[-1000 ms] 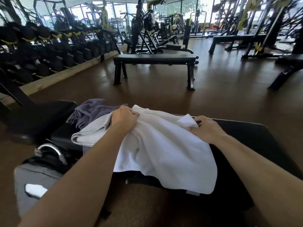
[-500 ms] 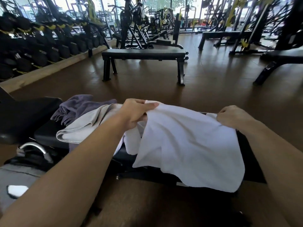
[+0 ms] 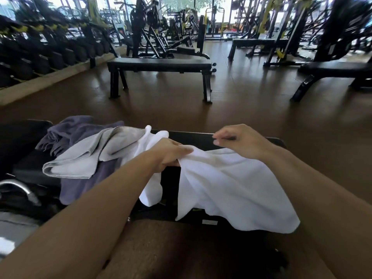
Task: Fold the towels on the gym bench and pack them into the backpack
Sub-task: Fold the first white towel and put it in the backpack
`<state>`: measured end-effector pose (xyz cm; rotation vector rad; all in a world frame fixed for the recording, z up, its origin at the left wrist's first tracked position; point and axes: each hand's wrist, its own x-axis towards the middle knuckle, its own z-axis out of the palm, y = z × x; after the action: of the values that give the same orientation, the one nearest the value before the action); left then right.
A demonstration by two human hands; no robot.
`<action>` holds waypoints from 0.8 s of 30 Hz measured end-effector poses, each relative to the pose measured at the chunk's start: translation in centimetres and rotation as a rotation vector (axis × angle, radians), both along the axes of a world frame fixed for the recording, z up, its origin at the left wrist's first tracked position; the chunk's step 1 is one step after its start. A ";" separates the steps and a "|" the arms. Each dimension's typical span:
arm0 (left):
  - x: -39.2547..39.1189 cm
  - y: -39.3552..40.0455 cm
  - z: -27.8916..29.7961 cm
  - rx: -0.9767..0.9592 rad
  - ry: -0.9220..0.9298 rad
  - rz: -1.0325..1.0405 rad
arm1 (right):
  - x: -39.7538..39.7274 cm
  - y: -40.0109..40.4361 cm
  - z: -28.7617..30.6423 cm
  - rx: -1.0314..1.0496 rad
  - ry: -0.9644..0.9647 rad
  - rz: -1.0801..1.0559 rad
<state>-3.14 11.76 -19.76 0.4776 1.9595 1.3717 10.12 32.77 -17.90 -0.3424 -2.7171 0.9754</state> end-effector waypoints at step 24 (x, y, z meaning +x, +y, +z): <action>2.2 -0.4 3.2 0.264 -0.264 0.093 | -1.4 -5.7 3.5 -0.154 0.060 0.245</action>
<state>-0.91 11.37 -16.57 0.3083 1.6141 1.6716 8.74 27.05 -14.35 -0.0046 -2.6799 1.2420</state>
